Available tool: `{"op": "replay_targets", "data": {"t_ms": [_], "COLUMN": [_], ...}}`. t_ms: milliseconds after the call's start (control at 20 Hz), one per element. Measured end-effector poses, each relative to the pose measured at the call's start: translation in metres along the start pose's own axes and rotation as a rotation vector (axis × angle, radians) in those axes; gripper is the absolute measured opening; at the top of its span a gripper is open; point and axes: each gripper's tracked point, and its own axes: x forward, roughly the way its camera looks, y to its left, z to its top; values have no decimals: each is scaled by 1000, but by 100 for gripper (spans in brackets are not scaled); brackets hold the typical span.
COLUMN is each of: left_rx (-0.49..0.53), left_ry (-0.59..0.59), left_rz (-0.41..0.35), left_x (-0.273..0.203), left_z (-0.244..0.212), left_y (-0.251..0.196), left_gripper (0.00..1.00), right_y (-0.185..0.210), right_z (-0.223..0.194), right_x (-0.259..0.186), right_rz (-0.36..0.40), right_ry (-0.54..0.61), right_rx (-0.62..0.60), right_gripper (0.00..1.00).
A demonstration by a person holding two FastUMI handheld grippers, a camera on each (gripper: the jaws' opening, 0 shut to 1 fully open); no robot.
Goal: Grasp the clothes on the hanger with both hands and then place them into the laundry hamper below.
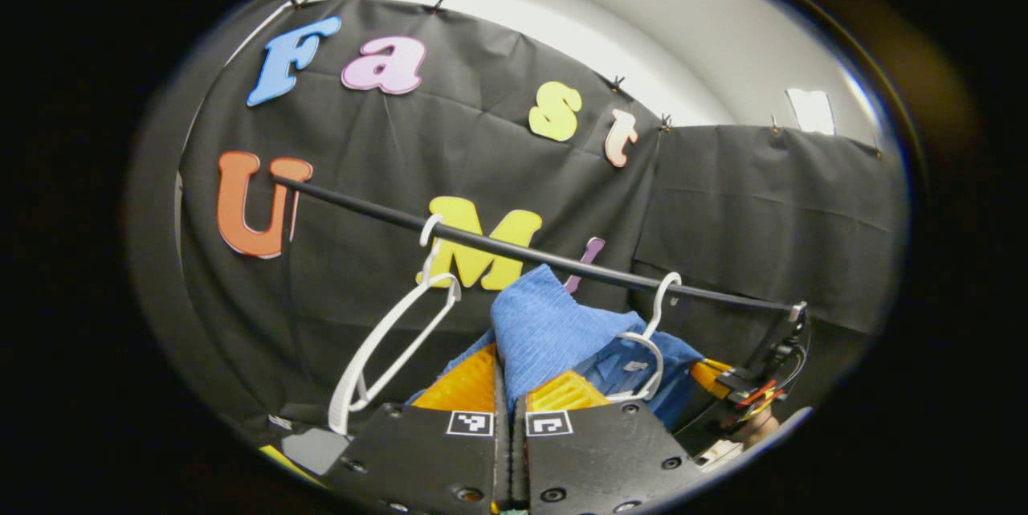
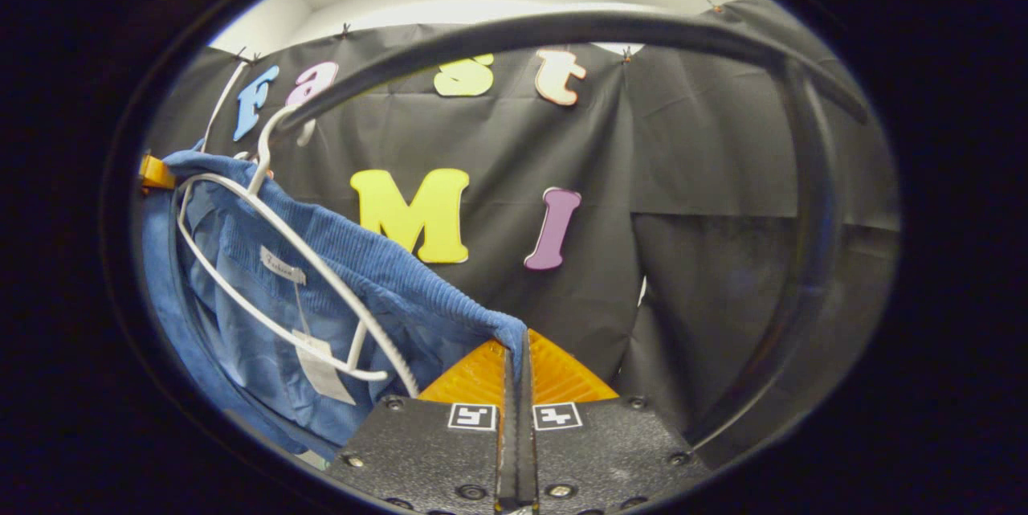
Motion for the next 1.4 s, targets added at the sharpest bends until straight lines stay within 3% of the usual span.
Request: {"op": "replay_targets", "data": {"t_ms": [50,150,400,900,1000,1050,1150,1200,1250,1400], "left_rx": [-21,-54,-91,-274,-297,-298,-284,-289,-292,-280], "left_ry": [7,18,30,-21,-29,-27,-11,12,30,99], "left_rz": [-19,-57,-124,-220,-188,-171,-123,-97,-72,-8], "left_x": [0,1,-5,5,9,11,17,19,22,27], "left_z": [-1,-5,-8,-5,-9,-13,-29,-41,-54,-96], "left_y": [-3,-6,-11,-23,-15,-10,4,11,18,31], "left_gripper": [1,6,6,6,6,1,6,7,1,1], "right_y": [1,0,11,60,69,70,69,70,67,63], "right_z": [-10,-21,-44,-128,-139,-141,-146,-152,-156,-163], "right_x": [6,20,35,29,23,20,18,16,12,1], "right_rz": [11,2,-20,112,134,137,144,147,142,135], "right_ry": [26,32,59,249,271,274,288,299,306,313], "right_rx": [29,37,-55,17,13,8,-1,-4,-8,-28], "right_gripper": [4,4,4,4,4,4,4,4,4,4]}}
